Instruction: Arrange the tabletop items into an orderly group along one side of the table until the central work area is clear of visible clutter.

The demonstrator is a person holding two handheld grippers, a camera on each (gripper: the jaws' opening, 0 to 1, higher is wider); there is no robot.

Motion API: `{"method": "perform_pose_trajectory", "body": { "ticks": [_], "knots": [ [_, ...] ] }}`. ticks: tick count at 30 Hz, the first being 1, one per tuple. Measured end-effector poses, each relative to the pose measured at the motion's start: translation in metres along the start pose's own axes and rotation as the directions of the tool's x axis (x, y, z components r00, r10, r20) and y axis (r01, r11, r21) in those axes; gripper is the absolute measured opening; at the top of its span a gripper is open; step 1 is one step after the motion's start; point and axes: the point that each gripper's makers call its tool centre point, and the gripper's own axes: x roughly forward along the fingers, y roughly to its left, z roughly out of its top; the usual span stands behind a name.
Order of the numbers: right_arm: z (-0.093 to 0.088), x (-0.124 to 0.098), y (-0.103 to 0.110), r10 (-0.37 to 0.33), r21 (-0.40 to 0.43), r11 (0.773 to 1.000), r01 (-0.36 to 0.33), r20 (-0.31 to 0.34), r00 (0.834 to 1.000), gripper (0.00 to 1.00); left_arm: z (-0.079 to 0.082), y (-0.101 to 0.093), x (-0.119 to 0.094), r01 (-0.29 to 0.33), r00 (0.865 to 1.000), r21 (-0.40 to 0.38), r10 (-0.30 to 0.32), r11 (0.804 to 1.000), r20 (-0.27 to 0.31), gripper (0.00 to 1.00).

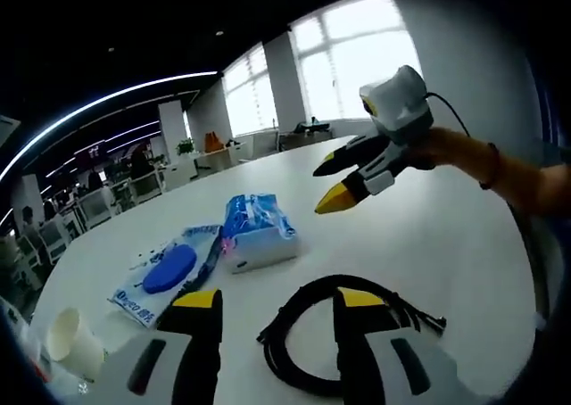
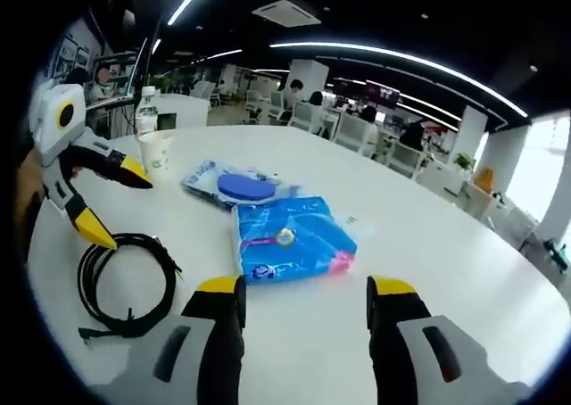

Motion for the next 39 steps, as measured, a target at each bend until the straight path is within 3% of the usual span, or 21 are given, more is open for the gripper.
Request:
{"method": "perform_pose_trajectory", "body": {
  "ticks": [15,29,39],
  "knots": [
    [0.003,0.016,-0.013,0.009,-0.047,0.999,-0.009,0.004,1.000,0.49,0.001,0.010,0.017,-0.008,0.999,0.032,0.010,0.999,-0.037,0.46],
    [0.004,0.033,-0.020,0.021,-0.140,0.990,-0.022,-0.008,1.000,0.44,0.009,0.028,0.040,-0.019,1.000,0.026,0.019,0.999,-0.004,0.40],
    [0.012,0.046,-0.030,0.014,-0.179,0.984,-0.015,-0.008,1.000,0.40,0.014,0.033,0.052,-0.006,1.000,0.056,0.007,0.998,-0.015,0.39]
  ]
}}
